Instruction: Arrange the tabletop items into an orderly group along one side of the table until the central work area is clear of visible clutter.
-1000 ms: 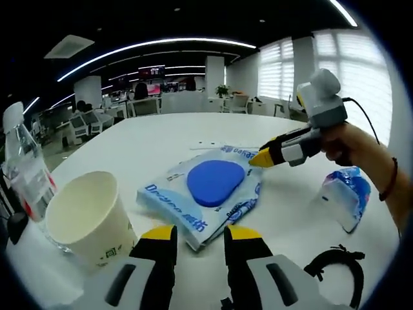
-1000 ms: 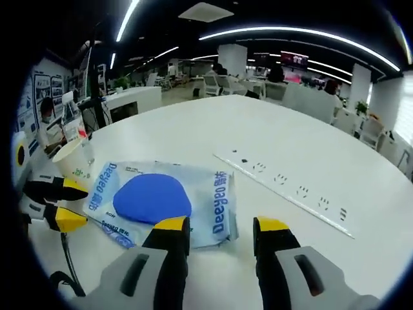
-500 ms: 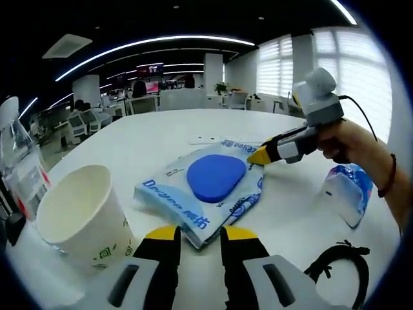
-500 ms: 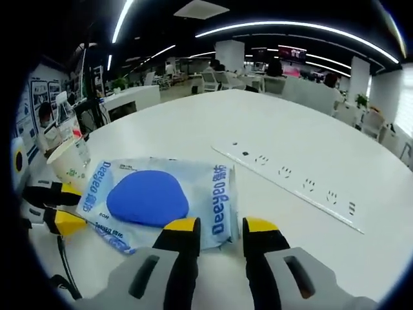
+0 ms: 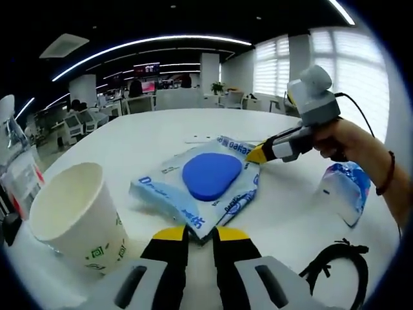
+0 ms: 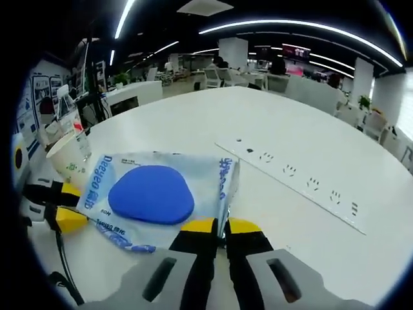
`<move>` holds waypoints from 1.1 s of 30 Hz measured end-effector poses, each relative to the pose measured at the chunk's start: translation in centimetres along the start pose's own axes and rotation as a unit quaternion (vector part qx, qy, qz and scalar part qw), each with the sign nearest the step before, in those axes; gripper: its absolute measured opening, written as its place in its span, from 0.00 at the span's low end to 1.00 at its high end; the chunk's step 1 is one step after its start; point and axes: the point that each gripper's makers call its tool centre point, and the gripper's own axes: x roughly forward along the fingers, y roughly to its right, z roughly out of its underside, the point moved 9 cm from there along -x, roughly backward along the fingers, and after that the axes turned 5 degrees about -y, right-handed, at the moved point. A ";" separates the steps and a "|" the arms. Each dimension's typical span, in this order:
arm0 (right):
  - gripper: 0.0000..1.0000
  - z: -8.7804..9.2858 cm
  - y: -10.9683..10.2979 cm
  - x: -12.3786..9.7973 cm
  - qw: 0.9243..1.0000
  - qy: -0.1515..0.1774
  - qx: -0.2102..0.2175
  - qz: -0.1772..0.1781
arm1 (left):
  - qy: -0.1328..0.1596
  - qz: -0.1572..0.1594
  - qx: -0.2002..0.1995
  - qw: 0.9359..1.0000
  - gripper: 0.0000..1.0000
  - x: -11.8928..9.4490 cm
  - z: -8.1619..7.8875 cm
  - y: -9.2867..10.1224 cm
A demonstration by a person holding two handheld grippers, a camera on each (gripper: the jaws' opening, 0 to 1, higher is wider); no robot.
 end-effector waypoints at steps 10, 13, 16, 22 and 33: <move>0.01 0.1 0.5 -0.2 0.999 0.000 0.031 -0.004 | 0.004 -0.001 0.019 1.000 0.03 0.1 0.1 0.0; 0.01 0.2 0.5 -0.4 1.000 -0.001 0.028 -0.003 | 0.005 0.002 0.012 1.000 0.02 0.1 0.1 0.0; 0.01 0.2 0.5 -0.6 1.000 -0.002 0.024 0.000 | 0.010 0.000 0.021 1.000 0.02 0.1 0.1 0.1; 0.00 0.0 0.7 -1.6 1.000 0.006 0.017 0.016 | 0.019 0.002 0.032 0.999 0.00 0.0 -0.2 0.2; 0.00 0.0 0.6 -4.2 0.999 0.021 -0.008 0.033 | 0.036 0.008 0.033 0.999 0.00 -0.7 -0.6 0.4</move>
